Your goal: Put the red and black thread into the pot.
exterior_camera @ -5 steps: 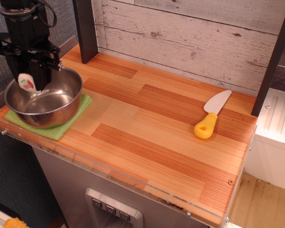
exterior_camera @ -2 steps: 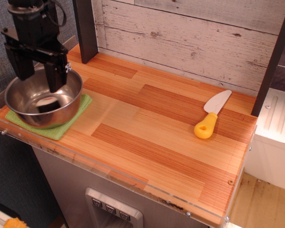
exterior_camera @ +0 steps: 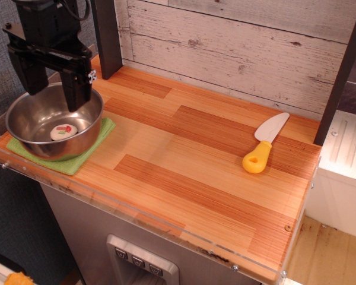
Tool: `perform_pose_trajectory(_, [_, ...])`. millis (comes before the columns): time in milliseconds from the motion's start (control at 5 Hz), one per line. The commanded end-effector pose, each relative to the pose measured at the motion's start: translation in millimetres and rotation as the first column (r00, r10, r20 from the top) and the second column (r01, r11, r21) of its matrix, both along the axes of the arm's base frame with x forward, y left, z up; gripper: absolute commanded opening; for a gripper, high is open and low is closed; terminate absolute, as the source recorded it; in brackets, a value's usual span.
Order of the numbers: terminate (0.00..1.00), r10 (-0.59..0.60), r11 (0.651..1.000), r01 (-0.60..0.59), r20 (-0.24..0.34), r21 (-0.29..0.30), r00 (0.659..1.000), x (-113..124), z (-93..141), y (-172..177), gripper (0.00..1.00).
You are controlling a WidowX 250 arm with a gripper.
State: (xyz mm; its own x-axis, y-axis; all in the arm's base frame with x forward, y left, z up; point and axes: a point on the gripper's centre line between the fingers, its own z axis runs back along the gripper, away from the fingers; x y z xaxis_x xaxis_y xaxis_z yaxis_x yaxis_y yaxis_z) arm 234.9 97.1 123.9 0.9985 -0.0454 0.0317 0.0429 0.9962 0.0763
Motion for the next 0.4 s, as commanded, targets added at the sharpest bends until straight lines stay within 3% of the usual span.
perform_pose_trajectory(0, [0.0, -0.004, 1.0, 0.003, 0.052, 0.019, 0.999, 2.3, 15.8, -0.5, 1.0])
perform_pose_trajectory(200, [1.0, -0.004, 1.0, 0.003, 0.052, 0.019, 0.999, 2.3, 15.8, -0.5, 1.0])
